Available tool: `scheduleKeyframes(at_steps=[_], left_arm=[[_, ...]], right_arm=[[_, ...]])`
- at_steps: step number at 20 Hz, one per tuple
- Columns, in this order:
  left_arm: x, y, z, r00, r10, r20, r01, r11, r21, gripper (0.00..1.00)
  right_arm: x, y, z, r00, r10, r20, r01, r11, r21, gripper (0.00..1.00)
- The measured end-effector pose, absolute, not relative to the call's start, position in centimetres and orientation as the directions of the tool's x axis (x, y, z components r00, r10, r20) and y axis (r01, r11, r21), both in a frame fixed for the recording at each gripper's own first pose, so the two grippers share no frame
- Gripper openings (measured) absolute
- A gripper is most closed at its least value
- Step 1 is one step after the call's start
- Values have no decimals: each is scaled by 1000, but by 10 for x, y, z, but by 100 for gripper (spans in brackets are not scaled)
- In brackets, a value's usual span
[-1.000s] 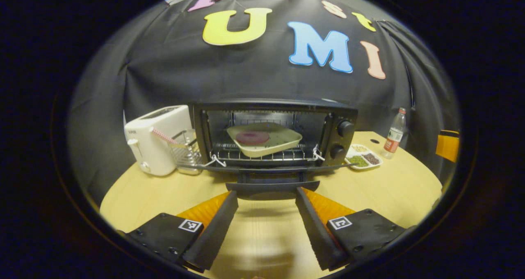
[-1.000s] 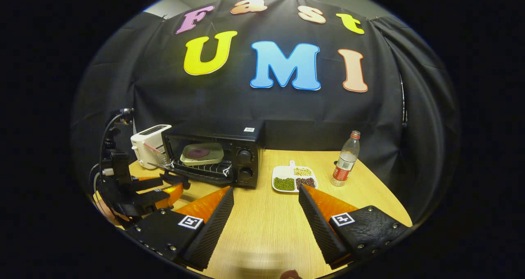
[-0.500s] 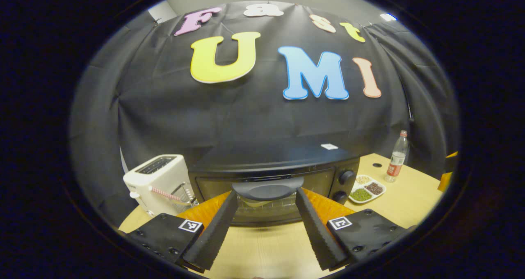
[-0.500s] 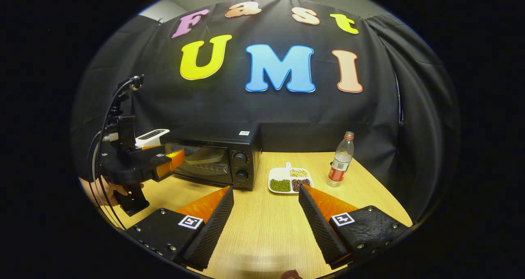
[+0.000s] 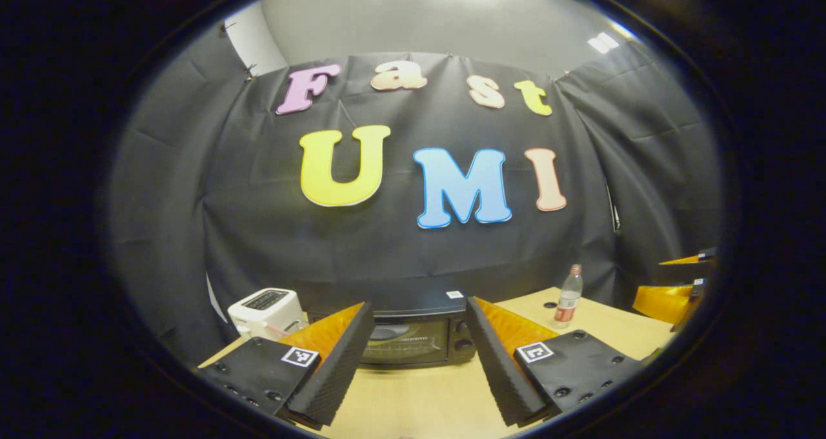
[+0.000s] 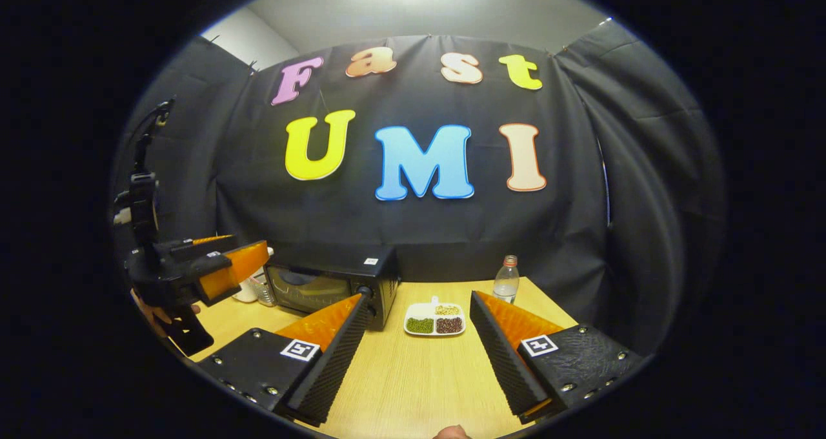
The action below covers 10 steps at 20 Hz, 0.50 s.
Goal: Open the electric oven with the left hand, put the food in, and close the electric oven.
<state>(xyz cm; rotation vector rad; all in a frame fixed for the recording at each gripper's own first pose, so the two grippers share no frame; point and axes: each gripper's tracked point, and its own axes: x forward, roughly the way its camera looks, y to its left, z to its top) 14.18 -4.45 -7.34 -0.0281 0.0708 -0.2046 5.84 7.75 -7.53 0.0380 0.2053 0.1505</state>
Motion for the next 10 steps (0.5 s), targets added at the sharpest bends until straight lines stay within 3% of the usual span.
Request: scheduleKeyframes(at_steps=[8, 9, 10], left_arm=[[19, -65, -31, 988, -149, -39, 148, 988, -37, 96], [9, -65, -28, 988, -147, -35, 146, 988, -43, 100], [0, -64, -25, 989, -144, -31, 142, 989, -47, 97]], right_arm=[[2, 35, -29, 980, 179, -93, -176, 984, 38, 98], [-3, 35, -25, 980, 183, -81, -180, 983, 45, 97], [-7, 35, -22, 980, 187, -73, -183, 982, 50, 98]])
